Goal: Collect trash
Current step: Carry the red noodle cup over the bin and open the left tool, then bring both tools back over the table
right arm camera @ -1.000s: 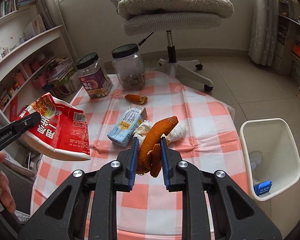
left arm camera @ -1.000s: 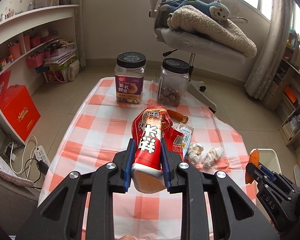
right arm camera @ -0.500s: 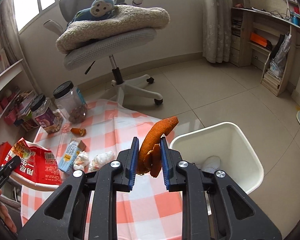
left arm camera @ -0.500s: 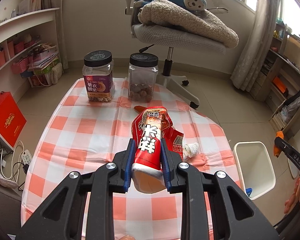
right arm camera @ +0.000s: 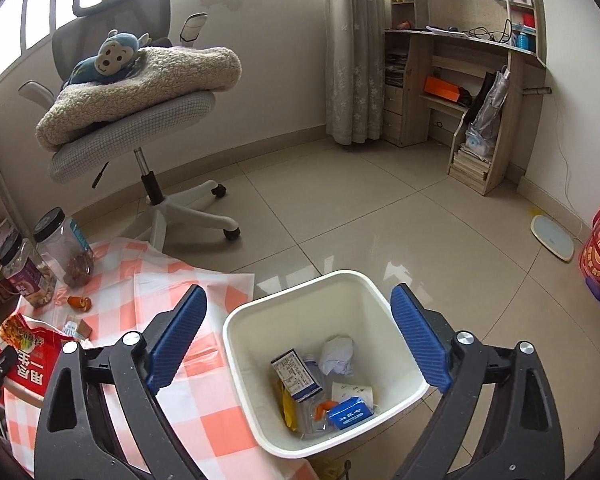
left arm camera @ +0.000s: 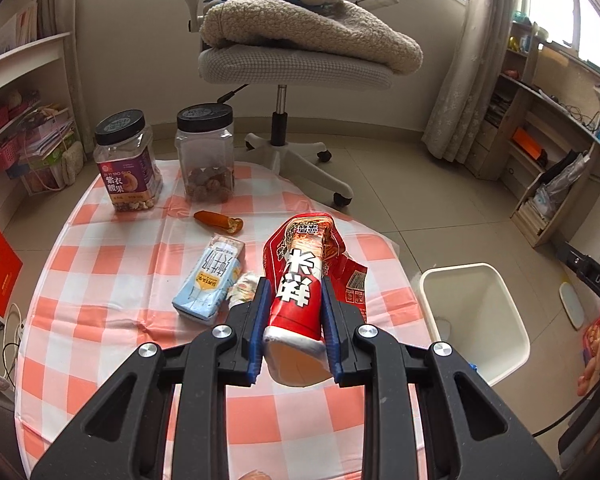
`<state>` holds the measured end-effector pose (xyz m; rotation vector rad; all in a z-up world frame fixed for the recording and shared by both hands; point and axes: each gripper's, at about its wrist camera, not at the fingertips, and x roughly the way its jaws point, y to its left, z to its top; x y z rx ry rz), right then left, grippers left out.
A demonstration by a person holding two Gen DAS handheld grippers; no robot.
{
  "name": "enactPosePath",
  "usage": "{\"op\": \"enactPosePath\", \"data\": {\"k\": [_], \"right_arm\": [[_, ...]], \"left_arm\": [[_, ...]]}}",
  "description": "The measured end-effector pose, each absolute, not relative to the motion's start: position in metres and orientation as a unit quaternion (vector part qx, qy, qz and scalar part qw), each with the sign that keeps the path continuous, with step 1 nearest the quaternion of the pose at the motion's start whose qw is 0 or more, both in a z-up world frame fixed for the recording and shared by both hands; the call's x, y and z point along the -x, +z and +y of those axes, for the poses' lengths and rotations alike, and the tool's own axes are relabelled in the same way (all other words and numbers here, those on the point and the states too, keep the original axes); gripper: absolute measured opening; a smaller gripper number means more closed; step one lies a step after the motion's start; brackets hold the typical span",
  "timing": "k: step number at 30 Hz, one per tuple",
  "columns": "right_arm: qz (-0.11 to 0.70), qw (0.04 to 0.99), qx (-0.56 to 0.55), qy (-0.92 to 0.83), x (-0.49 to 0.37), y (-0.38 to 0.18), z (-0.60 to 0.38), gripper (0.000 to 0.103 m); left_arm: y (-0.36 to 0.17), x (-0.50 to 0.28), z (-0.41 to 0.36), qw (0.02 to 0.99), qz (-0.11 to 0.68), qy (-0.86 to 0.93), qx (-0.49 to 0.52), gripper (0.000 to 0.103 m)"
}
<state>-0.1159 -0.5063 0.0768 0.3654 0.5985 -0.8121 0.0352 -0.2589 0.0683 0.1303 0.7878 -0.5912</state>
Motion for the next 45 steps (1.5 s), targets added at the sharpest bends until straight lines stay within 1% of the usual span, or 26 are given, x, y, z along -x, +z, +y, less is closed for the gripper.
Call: {"op": "enactPosePath", "data": {"k": [3,15,22,24,26,29,30,37,38,39,43,44,45], "right_arm": [[0.277,0.856,-0.192,-0.391,0.129,0.082,-0.518,0.095],[0.242,0.837,-0.214,-0.441,0.184,0.099,-0.555,0.096],[0.231,0.821,-0.233,-0.468,0.211,0.1,-0.576,0.096],[0.229,0.817,-0.236,-0.473,0.216,0.1,-0.578,0.096],[0.227,0.815,-0.235,-0.478,0.218,0.1,-0.579,0.096],[0.232,0.816,-0.212,-0.485,0.214,0.101,-0.573,0.096],[0.233,0.816,-0.201,-0.489,0.212,0.101,-0.57,0.096],[0.238,0.821,-0.133,-0.502,0.189,0.101,-0.541,0.096],[0.237,0.822,-0.123,-0.503,0.185,0.101,-0.536,0.096],[0.237,0.823,-0.116,-0.502,0.18,0.101,-0.531,0.096],[0.236,0.825,-0.092,-0.505,0.165,0.099,-0.512,0.096],[0.235,0.825,-0.083,-0.507,0.161,0.099,-0.507,0.096],[0.234,0.825,-0.075,-0.508,0.157,0.099,-0.502,0.096]], "left_arm": [[0.068,-0.026,-0.281,0.872,0.378,-0.302,-0.067,0.025],[0.074,0.019,-0.393,0.843,0.376,-0.374,-0.089,0.025],[0.071,0.034,-0.448,0.825,0.388,-0.401,-0.09,0.026],[0.068,0.037,-0.464,0.815,0.397,-0.411,-0.098,0.03],[0.067,0.038,-0.471,0.812,0.402,-0.412,-0.095,0.041],[0.072,0.04,-0.465,0.818,0.392,-0.41,-0.093,0.045],[0.073,0.04,-0.462,0.822,0.386,-0.408,-0.095,0.048],[0.081,0.031,-0.428,0.858,0.342,-0.371,-0.097,0.055],[0.082,0.03,-0.422,0.864,0.333,-0.365,-0.098,0.06],[0.084,0.029,-0.418,0.871,0.323,-0.358,-0.098,0.067],[0.09,0.027,-0.395,0.899,0.276,-0.325,-0.098,0.08],[0.091,0.027,-0.389,0.907,0.264,-0.314,-0.097,0.086],[0.092,0.026,-0.383,0.914,0.253,-0.302,-0.095,0.088]]}}
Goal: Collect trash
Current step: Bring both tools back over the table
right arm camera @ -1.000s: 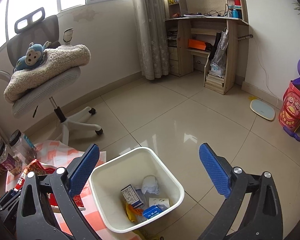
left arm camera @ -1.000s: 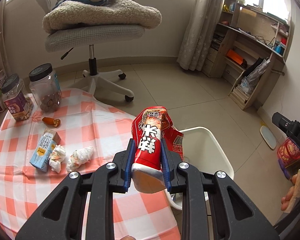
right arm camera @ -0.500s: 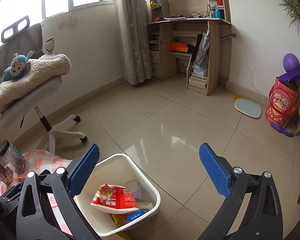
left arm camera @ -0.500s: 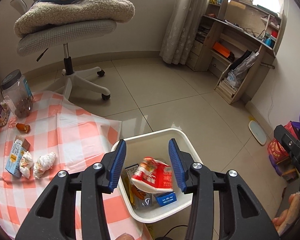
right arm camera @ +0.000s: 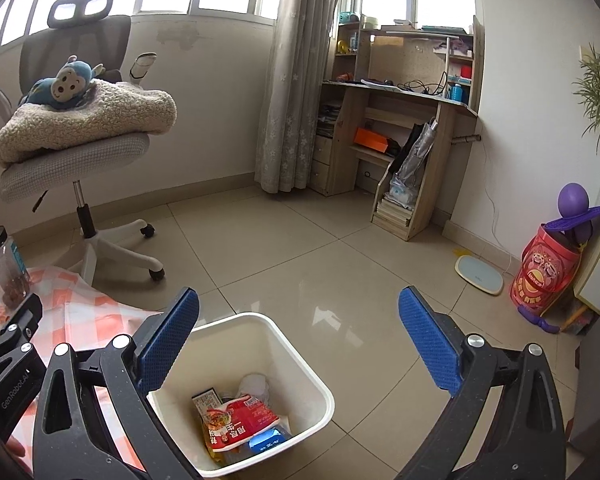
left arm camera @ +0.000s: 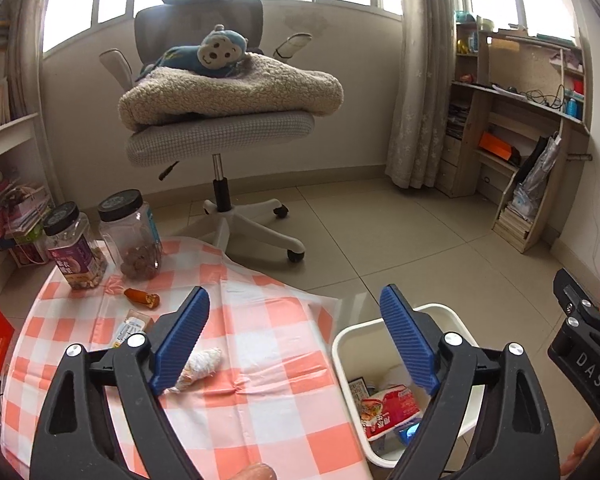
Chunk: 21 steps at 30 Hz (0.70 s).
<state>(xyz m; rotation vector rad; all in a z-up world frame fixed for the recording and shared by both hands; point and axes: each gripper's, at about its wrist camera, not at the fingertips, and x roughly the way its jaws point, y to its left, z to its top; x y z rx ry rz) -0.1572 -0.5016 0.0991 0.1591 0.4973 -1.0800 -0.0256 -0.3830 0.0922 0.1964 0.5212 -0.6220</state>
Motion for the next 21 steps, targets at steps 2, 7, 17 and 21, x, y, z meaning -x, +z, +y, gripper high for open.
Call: {"op": "enactPosePath", "data": {"k": [2,7,17,21], "right_arm": [[0.232,0.829,-0.06,-0.505,0.15,0.099,-0.49,0.096],[0.216,0.842,-0.047,-0.492,0.132,0.101,-0.467,0.096],[0.211,0.858,-0.052,-0.465,0.09,0.101,-0.436,0.096],[0.223,0.862,-0.051,-0.452,0.071,0.096,-0.424,0.096]], "left_arm": [[0.094,0.022,-0.371,0.925,0.235,-0.283,-0.09,0.089],[0.096,0.011,-0.353,0.944,0.207,-0.243,-0.088,0.096],[0.1,-0.019,-0.314,0.952,0.222,-0.196,-0.073,0.096],[0.1,-0.032,-0.299,0.954,0.227,-0.179,-0.074,0.096]]}}
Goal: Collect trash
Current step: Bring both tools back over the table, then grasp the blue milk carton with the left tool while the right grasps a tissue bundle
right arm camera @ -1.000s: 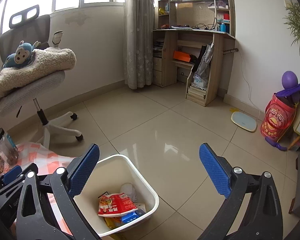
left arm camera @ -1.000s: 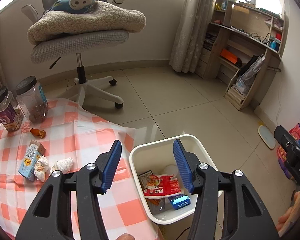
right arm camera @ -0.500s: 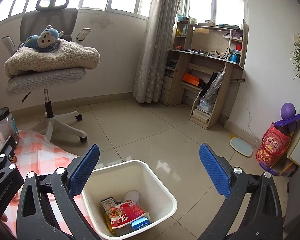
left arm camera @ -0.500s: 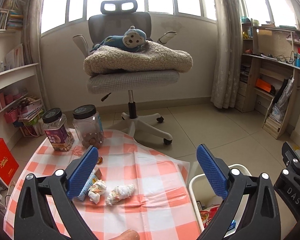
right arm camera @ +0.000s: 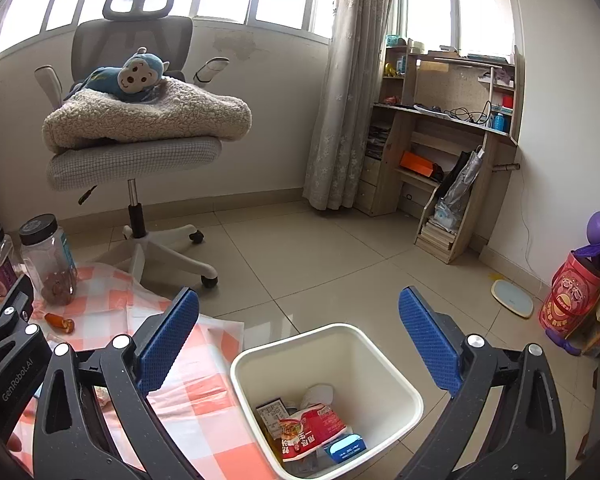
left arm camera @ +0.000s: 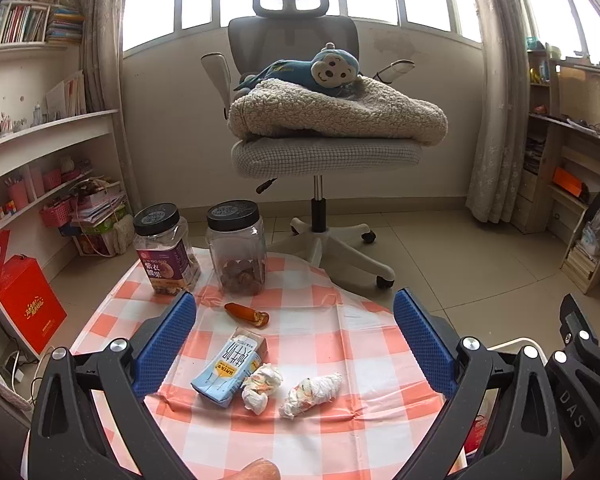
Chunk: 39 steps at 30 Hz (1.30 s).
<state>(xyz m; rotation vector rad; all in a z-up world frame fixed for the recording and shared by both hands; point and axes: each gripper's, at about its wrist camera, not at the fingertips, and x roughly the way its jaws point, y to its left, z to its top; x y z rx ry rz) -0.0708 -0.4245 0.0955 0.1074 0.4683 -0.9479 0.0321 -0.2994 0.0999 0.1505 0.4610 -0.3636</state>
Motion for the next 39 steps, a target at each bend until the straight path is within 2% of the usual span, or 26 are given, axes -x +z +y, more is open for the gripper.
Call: {"op": "enactPosePath", "data": {"k": [9,17,22,25,37,38,39], "right_arm": [[0.254,0.874,-0.081,-0.407,0.026,0.081,-0.405,0.096],[0.29,0.878,-0.112,-0.363,-0.008,0.068,-0.394,0.096],[0.325,0.869,-0.158,-0.339,-0.023,0.055,-0.406,0.096],[0.34,0.862,-0.176,-0.331,-0.031,0.046,-0.41,0.096],[0.371,0.851,-0.198,-0.315,-0.053,0.028,-0.406,0.096],[0.373,0.85,-0.198,-0.315,-0.053,0.027,-0.405,0.096],[0.375,0.849,-0.199,-0.314,-0.053,0.026,-0.405,0.096]], "left_arm": [[0.075,-0.096,-0.265,0.943,0.297,-0.115,-0.093,0.096],[-0.008,-0.188,-0.245,0.871,0.456,-0.108,-0.151,0.096],[-0.054,-0.215,-0.241,0.84,0.51,-0.099,-0.155,0.096],[-0.067,-0.224,-0.243,0.837,0.519,-0.103,-0.137,0.097],[-0.065,-0.231,-0.262,0.823,0.531,-0.16,-0.125,0.097],[-0.071,-0.232,-0.263,0.814,0.542,-0.164,-0.13,0.095],[-0.078,-0.232,-0.262,0.804,0.555,-0.166,-0.132,0.084]]}}
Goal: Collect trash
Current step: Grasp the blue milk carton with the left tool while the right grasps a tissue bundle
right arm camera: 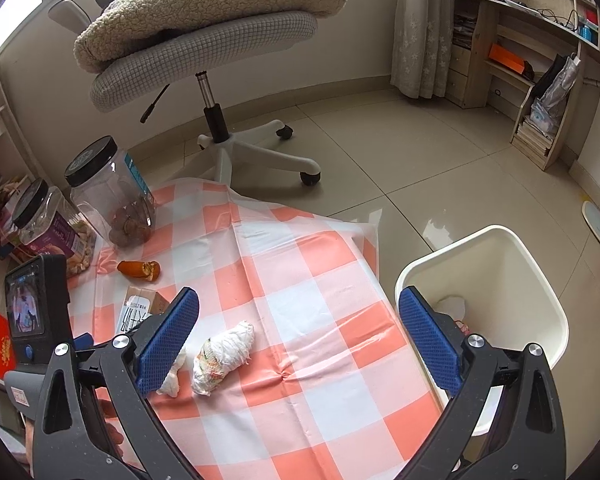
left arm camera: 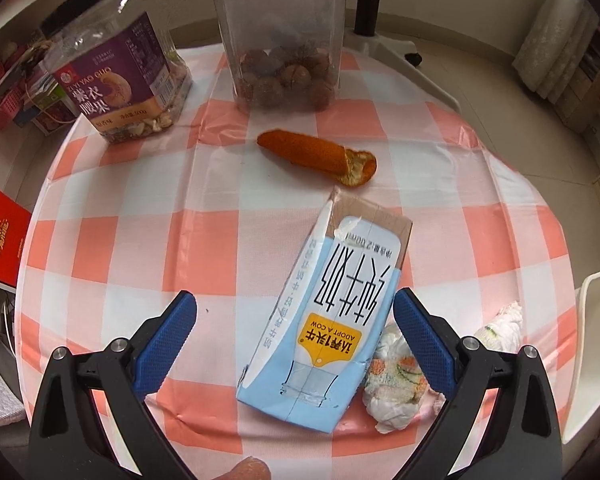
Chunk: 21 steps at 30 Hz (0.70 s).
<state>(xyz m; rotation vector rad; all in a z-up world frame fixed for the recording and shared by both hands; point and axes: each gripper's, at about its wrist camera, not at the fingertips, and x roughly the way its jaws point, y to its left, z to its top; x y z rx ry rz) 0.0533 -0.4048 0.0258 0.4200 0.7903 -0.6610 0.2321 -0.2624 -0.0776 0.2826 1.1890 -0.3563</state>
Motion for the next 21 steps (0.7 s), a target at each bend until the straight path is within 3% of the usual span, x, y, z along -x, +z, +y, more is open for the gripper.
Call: {"op": "enactPosePath", "data": {"k": [1,2,3,11,13,17,21], "right_arm": [[0.378,0.848,-0.202,-0.312,-0.053,0.025,-0.405,0.096],[0.38,0.847,-0.206,-0.309,-0.053,0.023,-0.404,0.096],[0.383,0.846,-0.212,-0.305,-0.054,0.022,-0.404,0.096],[0.421,0.851,-0.211,-0.231,-0.086,0.0,-0.362,0.096],[0.438,0.854,-0.191,-0.205,-0.1,-0.01,-0.339,0.092],[0.463,0.854,-0.173,-0.162,-0.124,-0.031,-0.308,0.072],[0.48,0.845,-0.162,-0.171,-0.138,-0.05,-0.298,0.072]], "left_arm": [[-0.082,-0.234,-0.258,0.801,0.563,-0.164,-0.122,0.069],[-0.084,-0.236,-0.252,0.797,0.572,-0.152,-0.117,0.061],[-0.081,-0.238,-0.245,0.798,0.575,-0.147,-0.103,0.058],[-0.006,-0.217,-0.161,0.853,0.51,-0.105,-0.039,0.058],[0.016,-0.201,-0.137,0.865,0.493,-0.09,-0.023,0.058],[0.053,-0.16,-0.095,0.888,0.452,-0.09,-0.001,0.058],[0.065,-0.127,-0.072,0.906,0.416,-0.066,-0.034,0.058]]}}
